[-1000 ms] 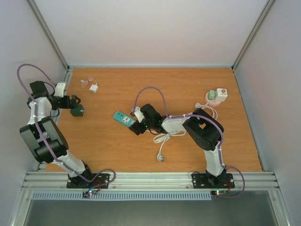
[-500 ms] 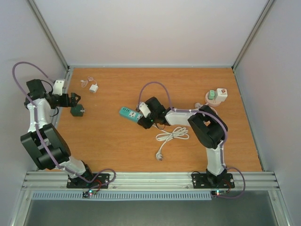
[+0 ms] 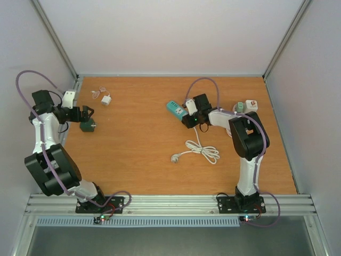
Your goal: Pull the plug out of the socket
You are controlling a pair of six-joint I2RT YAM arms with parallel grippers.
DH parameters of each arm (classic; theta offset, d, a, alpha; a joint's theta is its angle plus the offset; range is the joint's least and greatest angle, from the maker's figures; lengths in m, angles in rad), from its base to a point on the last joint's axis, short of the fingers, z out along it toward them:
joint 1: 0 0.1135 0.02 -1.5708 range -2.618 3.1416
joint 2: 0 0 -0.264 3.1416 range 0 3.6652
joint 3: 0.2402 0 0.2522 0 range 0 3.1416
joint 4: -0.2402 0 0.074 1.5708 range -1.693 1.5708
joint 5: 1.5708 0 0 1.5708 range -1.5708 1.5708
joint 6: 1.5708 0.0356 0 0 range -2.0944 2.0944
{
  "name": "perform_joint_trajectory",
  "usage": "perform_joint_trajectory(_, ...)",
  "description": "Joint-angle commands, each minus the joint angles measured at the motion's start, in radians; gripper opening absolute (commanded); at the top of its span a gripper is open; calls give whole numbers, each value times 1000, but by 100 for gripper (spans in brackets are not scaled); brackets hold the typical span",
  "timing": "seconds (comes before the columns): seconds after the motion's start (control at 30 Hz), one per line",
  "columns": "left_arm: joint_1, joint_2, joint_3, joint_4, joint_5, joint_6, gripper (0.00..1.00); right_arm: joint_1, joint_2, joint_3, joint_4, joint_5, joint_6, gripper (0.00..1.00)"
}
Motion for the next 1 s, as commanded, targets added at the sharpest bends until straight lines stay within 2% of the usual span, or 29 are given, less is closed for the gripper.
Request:
perform_joint_trajectory(0.0, -12, -34, -9, 3, 22, -12, 100, -64, 35, 20, -54, 24, -30, 55)
perform_joint_trajectory(0.2, -34, -40, -12, 7, 14, -26, 100, -140, 79, 70, -63, 41, -36, 55)
perform_joint_trajectory(0.73, -52, -66, -13, 3, 0, -39, 100, -259, 334, 438, -174, 66, 22, 56)
perform_joint_trajectory(0.97, -63, -74, -15, -1, -2, -40, 100, -279, 400, 614, -260, 46, 42, 63)
